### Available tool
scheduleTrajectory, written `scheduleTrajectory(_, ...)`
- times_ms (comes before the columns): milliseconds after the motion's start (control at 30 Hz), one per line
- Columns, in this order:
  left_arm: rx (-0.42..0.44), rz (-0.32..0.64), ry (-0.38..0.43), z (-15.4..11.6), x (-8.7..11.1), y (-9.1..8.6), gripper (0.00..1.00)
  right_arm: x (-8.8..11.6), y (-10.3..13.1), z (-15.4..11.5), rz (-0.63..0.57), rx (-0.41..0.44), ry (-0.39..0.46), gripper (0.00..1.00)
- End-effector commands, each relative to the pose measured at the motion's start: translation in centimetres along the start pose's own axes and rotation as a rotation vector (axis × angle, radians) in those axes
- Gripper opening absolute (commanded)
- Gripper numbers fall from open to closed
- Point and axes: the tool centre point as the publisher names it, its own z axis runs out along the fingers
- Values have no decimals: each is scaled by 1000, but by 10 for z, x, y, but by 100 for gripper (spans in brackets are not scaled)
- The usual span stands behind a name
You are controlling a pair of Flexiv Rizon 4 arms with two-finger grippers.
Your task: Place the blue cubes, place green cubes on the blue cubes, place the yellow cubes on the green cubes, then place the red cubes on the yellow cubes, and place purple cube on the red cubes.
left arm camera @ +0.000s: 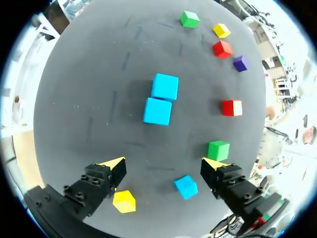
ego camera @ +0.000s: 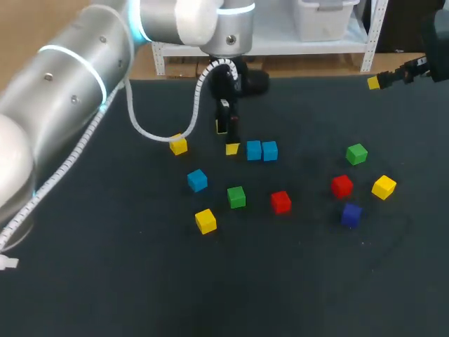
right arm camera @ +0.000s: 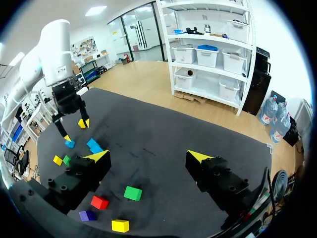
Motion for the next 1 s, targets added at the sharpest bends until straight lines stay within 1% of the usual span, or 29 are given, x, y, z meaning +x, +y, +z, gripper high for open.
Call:
scheduleTrajectory(33, -30, -64, -39, 8, 13, -18, 100, 0, -1, 1, -1, -5, -3, 100)
scheduleTrajectory(200, -30, -182, -79, 16, 21, -29, 100, 0, -1, 1, -1, -5, -3, 100)
scheduleTrajectory(333, -40, -220, -106, 16, 29, -40, 100, 0, -1, 1, -1, -5, -3, 100)
scheduleTrajectory(400, -71, -232, -108, 15, 37, -45, 100, 0, -1, 1, -1, -5, -3, 100)
scheduleTrajectory(567, -109, -276, -105, 19, 55, -52, 100, 0, -1, 1, -1, -5, -3, 100)
scheduleTrajectory(633, -114, -300, -111, 21, 60, -53, 100, 0, -1, 1, -1, -5, -3, 100)
scheduleTrajectory(700, -145, -323, -115, 24, 64, -53, 100, 0, -1, 1, -1, -5, -3, 100)
scheduleTrajectory(767, -151, -341, -123, 27, 66, -54, 100, 0, -1, 1, -1, -5, -3, 100)
scheduleTrajectory(833, -177, -359, -120, 32, 68, -54, 100, 0, -1, 1, -1, -5, -3, 100)
scheduleTrajectory(900, -166, -376, -133, 37, 69, -54, 100, 0, -1, 1, -1, -5, -3, 100)
scheduleTrajectory(1000, -177, -374, -138, 40, 70, -54, 100, 0, -1, 1, -1, -5, -3, 100)
